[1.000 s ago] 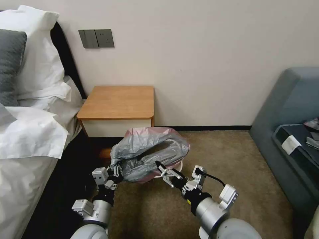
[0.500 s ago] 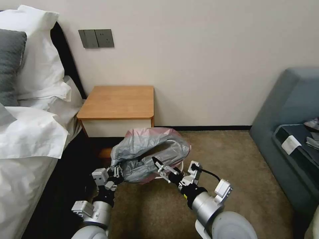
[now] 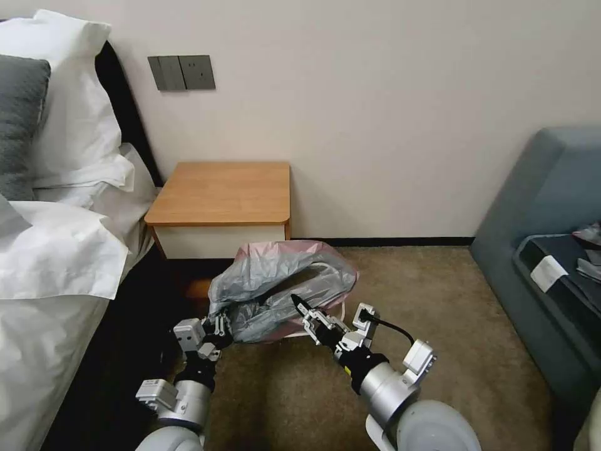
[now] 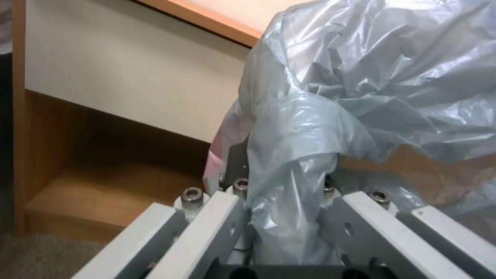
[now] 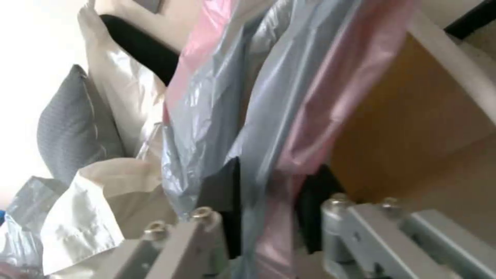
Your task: Pick up the garbage bag from the table and place it over the trash can.
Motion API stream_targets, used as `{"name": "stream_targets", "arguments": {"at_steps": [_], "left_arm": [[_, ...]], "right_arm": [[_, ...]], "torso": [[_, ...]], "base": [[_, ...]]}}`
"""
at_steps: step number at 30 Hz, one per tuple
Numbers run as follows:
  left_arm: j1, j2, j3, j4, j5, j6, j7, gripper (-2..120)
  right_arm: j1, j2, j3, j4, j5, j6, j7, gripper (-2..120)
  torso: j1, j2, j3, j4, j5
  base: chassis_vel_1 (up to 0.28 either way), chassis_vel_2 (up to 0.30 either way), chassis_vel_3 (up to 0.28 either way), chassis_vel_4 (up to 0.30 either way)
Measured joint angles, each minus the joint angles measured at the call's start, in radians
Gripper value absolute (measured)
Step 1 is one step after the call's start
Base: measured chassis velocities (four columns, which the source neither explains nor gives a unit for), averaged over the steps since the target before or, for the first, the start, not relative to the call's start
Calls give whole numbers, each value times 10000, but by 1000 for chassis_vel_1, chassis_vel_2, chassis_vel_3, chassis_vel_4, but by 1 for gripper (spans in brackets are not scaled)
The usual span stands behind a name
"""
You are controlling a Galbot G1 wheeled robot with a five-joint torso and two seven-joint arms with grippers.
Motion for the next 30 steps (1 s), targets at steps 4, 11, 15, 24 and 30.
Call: {"name": "stream_targets", "arguments": {"at_steps": [4,11,15,24,30], "left_arm": [[-20,-8,0,22,-13,32,-43,3],[-18,-12,18,37,-15,158,-167,3],[-61,-51,-20,-12,-16,273,-269,3],[-262,-375,-186,-95,-51,526,-468,3],[-319,-520,-398,-257,-202,719,-551,3]], "right_arm": [[-20,-14,-20,-21,-75,27,-83,6],[-78,-32,-57,26,-147,56,-146,0],[-184,-49,-65,125,-208,100,-148,0],[-742,-40,-206,476,-623,158,-60,0],[-1113,-57,-18,540,-773,177,-114,0]], "torso": [[0,0,0,0,0],[0,0,0,0,0],[0,0,0,0,0],[0,0,0,0,0],[0,0,0,0,0]], "base": [[0,0,0,0],[0,0,0,0],[0,0,0,0],[0,0,0,0],[0,0,0,0]]}}
